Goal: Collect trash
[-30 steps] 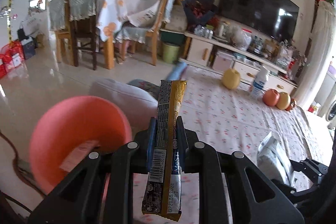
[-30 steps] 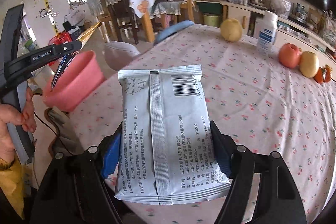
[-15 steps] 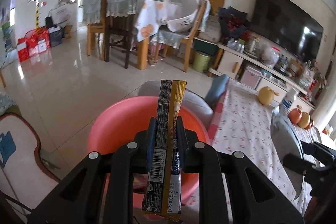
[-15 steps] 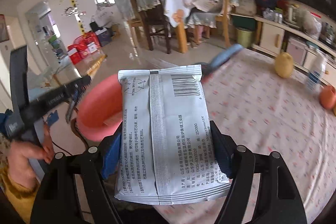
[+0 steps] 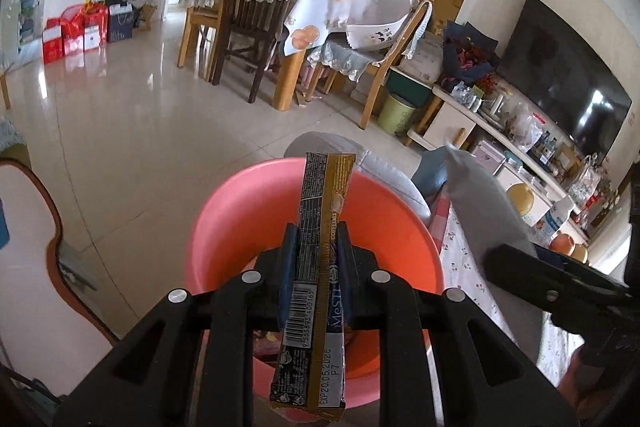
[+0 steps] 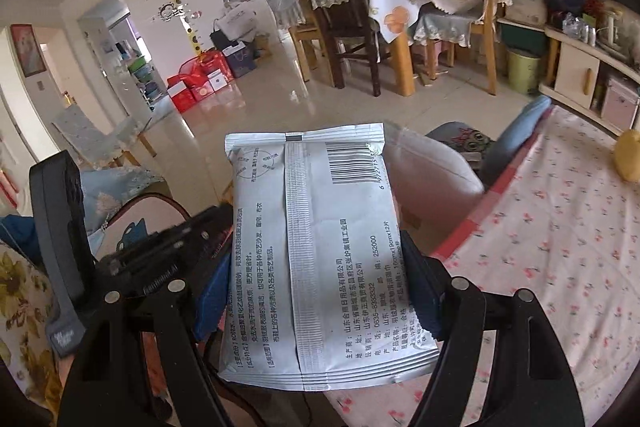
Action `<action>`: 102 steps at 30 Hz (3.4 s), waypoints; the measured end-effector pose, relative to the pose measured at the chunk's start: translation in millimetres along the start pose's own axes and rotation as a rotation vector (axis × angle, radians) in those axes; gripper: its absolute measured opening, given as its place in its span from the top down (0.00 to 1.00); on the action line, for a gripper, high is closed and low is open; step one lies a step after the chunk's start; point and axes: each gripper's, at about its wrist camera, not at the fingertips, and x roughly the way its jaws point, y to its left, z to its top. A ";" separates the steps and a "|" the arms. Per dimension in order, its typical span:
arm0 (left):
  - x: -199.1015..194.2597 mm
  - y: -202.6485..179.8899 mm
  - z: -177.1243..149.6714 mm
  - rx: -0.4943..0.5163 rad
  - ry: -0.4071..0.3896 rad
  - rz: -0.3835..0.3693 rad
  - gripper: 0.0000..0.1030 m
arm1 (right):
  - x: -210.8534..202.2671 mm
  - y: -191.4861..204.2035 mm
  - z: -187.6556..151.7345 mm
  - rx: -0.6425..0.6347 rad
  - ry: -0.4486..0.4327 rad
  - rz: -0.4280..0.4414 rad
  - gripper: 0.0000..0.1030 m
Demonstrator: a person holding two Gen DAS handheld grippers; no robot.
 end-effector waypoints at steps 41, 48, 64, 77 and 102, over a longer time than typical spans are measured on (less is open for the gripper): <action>-63.3 -120.1 -17.7 0.245 -0.151 -0.028 0.04 | -134.6 -71.7 -85.0 0.104 -0.191 -0.369 0.11; -86.4 -162.9 -30.7 0.323 -0.178 -0.073 0.04 | -178.2 -84.5 -105.0 0.137 -0.259 -0.443 0.11; -141.8 -249.5 -73.2 0.461 -0.218 -0.245 0.04 | -275.1 -86.3 -162.0 0.144 -0.424 -0.672 0.09; -176.3 -298.3 -106.6 0.530 -0.245 -0.335 0.04 | -346.0 -92.2 -208.8 0.199 -0.510 -0.858 0.06; -197.9 -333.7 -135.5 0.576 -0.216 -0.396 0.04 | -390.9 -95.0 -250.0 0.250 -0.538 -0.983 0.06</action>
